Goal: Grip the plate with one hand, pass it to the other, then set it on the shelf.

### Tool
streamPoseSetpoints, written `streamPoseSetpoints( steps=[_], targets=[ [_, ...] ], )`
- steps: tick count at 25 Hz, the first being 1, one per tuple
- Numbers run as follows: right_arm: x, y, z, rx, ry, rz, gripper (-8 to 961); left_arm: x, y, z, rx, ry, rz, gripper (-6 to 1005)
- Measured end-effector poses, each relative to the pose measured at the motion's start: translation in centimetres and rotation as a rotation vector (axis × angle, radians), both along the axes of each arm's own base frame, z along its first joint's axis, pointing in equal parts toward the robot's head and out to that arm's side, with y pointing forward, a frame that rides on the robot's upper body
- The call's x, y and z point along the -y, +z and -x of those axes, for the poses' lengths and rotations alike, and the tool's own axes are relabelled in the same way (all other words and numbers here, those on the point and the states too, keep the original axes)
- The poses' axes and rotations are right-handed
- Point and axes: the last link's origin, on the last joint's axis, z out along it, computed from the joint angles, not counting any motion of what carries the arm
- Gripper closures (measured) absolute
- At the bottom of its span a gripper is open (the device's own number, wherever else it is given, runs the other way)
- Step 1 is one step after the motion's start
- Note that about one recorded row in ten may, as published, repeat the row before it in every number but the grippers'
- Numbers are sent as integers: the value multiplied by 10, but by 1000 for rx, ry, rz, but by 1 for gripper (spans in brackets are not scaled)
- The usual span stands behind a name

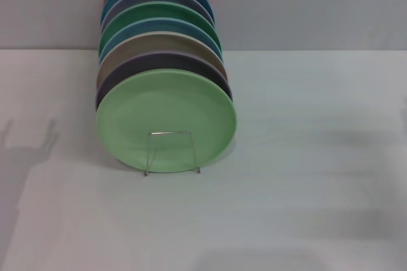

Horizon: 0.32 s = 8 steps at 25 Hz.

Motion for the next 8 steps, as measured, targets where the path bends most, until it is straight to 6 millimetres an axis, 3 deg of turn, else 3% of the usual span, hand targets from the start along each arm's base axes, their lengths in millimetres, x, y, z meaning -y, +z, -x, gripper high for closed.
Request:
streamPoseSetpoints(
  steps=[8],
  targets=[
    [1, 0, -3, -6, -24, -8, 451, -2, 0, 0, -10, 9, -3, 140]
  ],
)
